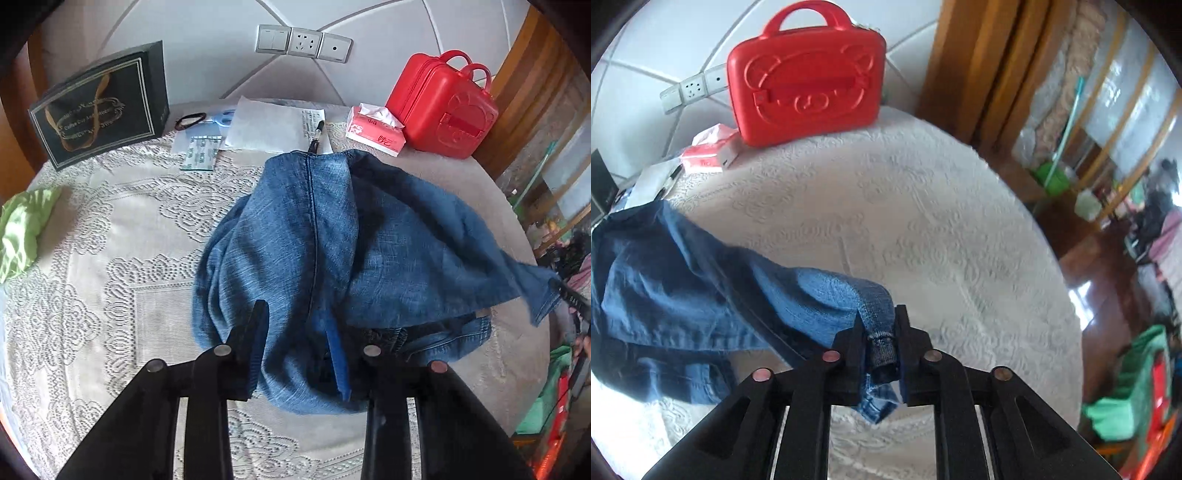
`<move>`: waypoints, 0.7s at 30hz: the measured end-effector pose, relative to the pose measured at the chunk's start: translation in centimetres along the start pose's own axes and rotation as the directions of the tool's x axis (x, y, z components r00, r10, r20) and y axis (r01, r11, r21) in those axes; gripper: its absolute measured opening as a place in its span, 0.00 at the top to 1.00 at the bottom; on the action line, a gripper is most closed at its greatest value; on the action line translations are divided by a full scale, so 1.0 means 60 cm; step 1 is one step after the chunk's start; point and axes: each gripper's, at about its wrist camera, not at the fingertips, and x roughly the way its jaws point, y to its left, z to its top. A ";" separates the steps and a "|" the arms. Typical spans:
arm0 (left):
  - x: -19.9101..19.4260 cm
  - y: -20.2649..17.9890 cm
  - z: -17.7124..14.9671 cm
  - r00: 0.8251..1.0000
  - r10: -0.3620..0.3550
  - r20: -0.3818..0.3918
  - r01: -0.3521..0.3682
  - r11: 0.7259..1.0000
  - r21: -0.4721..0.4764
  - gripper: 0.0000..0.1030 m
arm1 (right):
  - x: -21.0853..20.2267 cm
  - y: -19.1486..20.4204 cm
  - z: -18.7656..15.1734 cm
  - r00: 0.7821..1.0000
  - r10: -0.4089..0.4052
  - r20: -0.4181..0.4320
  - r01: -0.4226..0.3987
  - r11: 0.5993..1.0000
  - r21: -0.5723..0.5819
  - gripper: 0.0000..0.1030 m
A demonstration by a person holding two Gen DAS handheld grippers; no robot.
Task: Fold clothes
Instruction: 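Grasp a jeans leg hem with the right tool while the left tool grasps the waistband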
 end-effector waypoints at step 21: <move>0.134 -0.019 -0.086 0.996 0.081 -0.033 -0.078 0.992 0.101 0.67 | 0.044 0.145 -0.031 0.951 0.306 -0.051 -0.309 0.947 -0.087 0.30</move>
